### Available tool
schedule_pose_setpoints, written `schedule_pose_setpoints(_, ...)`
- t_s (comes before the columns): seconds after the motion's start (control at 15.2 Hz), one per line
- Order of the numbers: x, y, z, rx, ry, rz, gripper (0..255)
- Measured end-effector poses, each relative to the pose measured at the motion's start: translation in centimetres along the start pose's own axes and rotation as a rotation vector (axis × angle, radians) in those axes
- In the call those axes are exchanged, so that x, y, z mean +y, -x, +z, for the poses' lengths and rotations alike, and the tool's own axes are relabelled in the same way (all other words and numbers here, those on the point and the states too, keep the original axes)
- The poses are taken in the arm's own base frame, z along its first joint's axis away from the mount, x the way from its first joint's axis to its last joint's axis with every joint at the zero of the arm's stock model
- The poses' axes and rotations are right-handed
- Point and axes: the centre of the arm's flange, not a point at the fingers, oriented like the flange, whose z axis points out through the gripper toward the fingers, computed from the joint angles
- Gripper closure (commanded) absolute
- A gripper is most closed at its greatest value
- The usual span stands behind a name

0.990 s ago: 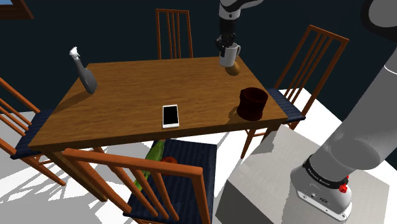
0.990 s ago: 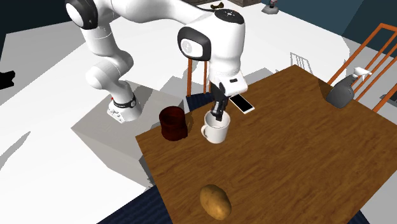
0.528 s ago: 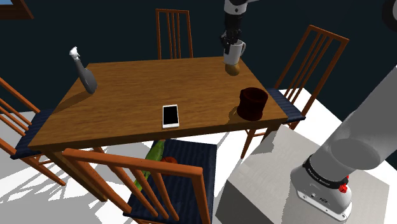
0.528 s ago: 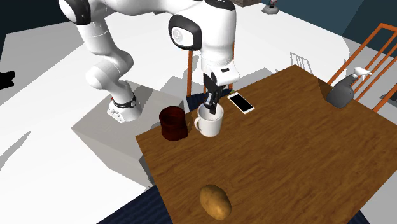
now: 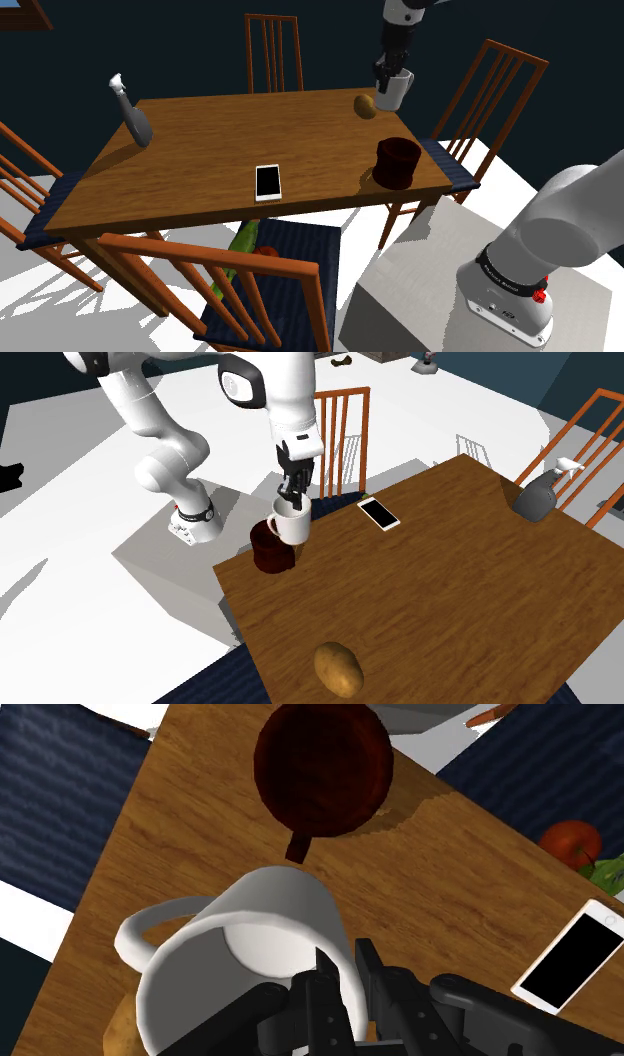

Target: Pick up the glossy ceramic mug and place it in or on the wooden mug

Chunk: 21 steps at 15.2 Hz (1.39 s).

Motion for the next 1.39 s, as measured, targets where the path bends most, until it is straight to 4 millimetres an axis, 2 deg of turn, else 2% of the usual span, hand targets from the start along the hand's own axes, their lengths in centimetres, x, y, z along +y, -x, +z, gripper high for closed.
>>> schedule_pose_setpoints(0.4,-1.3,7.8,-1.4,-0.001,0.001,0.000,255)
schedule_pose_setpoints(0.53,-1.4,9.2,-1.0,0.000,0.001,0.000,255)
schedule_pose_setpoints(1.39,-1.7,10.1,5.9,-0.001,0.001,0.000,255)
